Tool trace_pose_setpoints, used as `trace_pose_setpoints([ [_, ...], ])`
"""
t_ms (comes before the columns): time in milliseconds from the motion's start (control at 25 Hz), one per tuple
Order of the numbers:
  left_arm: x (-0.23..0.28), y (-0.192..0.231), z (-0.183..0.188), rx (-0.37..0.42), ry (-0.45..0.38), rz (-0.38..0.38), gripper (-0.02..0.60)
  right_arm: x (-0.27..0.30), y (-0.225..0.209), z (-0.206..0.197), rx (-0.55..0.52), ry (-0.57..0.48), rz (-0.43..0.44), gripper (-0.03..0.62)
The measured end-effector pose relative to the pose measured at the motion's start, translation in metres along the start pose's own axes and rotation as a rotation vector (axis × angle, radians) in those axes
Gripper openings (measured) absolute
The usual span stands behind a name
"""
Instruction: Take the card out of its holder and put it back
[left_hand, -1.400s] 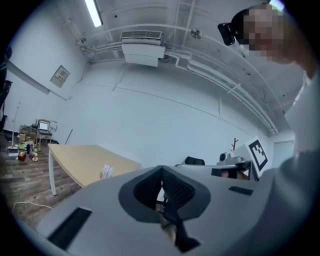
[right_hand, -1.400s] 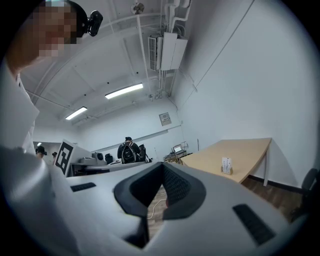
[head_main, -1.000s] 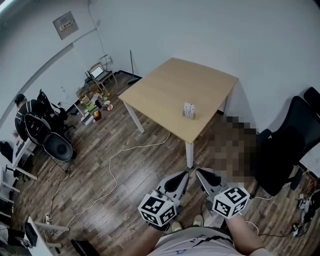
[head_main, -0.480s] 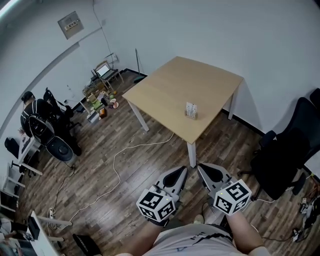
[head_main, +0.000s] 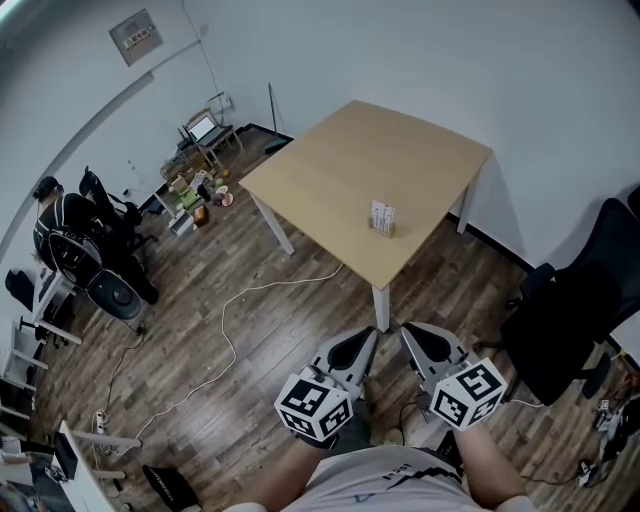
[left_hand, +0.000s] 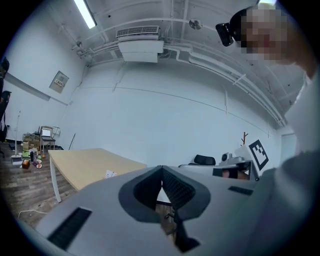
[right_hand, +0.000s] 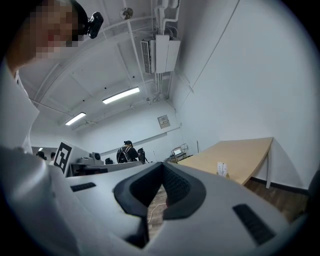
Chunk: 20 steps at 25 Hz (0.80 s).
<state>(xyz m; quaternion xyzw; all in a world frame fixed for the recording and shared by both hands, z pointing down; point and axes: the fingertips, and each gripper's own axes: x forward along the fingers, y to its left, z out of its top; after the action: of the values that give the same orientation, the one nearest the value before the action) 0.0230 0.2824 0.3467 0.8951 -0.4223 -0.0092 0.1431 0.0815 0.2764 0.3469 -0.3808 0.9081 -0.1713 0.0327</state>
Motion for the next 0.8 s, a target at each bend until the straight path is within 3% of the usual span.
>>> trace_pose_setpoints([
  [440, 0.082, 0.096, 0.027, 0.012, 0.01, -0.072, 0.014, 0.098, -0.061, 0.022, -0.012, 0.026, -0.053, 0.012],
  [800, 0.141, 0.18, 0.039, 0.035, 0.038, -0.154, 0.014, 0.18, -0.111, 0.033, -0.014, 0.032, -0.161, 0.012],
])
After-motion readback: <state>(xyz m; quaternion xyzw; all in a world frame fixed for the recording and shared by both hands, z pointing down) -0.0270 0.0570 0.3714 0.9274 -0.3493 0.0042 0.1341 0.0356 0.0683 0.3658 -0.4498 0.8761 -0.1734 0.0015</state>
